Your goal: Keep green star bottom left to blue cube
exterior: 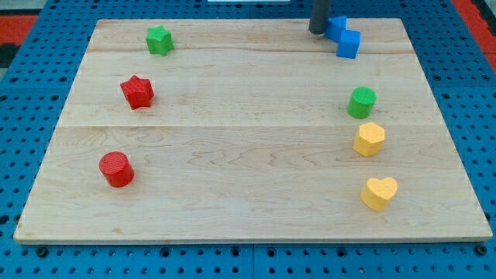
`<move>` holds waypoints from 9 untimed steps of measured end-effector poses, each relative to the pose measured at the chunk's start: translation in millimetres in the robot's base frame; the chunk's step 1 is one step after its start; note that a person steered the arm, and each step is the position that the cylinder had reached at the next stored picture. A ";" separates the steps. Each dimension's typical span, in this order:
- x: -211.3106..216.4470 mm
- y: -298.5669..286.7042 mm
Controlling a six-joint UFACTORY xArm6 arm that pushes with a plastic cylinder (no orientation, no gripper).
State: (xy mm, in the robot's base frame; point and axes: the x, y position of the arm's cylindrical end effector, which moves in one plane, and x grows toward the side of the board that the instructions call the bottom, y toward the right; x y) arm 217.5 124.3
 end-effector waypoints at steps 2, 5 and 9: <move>-2.9 -82.4; -10.8 -287.0; 8.0 -251.3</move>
State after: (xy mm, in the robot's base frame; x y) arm 225.4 -127.0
